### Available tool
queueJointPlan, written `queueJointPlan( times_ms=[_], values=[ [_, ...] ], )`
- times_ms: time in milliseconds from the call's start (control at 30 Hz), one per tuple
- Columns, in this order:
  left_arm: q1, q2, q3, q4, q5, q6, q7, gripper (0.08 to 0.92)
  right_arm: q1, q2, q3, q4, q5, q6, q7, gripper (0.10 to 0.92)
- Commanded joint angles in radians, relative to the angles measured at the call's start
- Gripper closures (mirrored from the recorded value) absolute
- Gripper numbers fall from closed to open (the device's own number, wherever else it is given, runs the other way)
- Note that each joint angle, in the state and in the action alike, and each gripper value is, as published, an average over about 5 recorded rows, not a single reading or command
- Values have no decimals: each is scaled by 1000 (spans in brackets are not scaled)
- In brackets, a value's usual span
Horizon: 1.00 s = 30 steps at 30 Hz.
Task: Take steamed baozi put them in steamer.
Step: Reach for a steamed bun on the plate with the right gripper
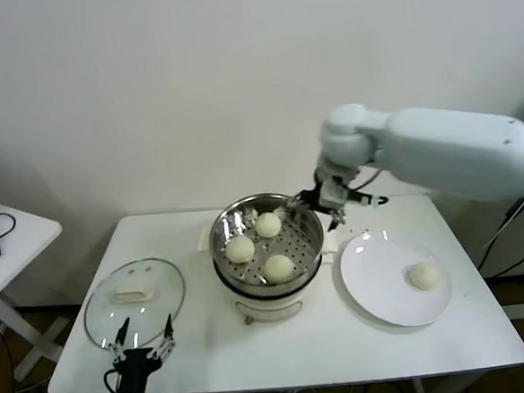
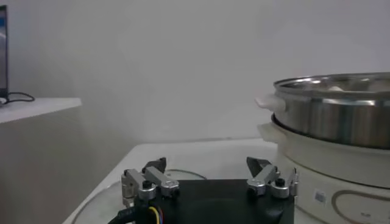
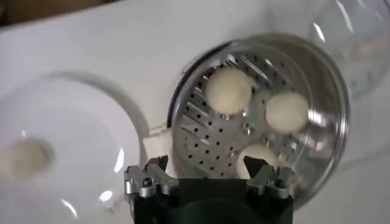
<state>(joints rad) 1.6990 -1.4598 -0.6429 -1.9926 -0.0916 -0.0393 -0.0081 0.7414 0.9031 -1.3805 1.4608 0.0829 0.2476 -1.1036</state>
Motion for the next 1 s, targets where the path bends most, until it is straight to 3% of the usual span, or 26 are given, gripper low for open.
queueJointPlan(
  times_ms=[33, 300, 600, 1000],
  values=[
    [-4, 0, 5, -16, 6, -2, 4, 177, -54, -312, -34, -123, 333, -360, 21, 203],
    [4, -3, 1, -20, 13, -6, 4, 177, -397, -400, 232, -231, 106, -355, 12, 203],
    [20, -22, 6, -55, 17, 7, 2, 177, -646, -359, 403, -377, 31, -342, 12, 203],
    [24, -34, 14, -64, 32, 13, -1, 177, -723, -253, 483, -539, -60, -304, 5, 203]
  ],
)
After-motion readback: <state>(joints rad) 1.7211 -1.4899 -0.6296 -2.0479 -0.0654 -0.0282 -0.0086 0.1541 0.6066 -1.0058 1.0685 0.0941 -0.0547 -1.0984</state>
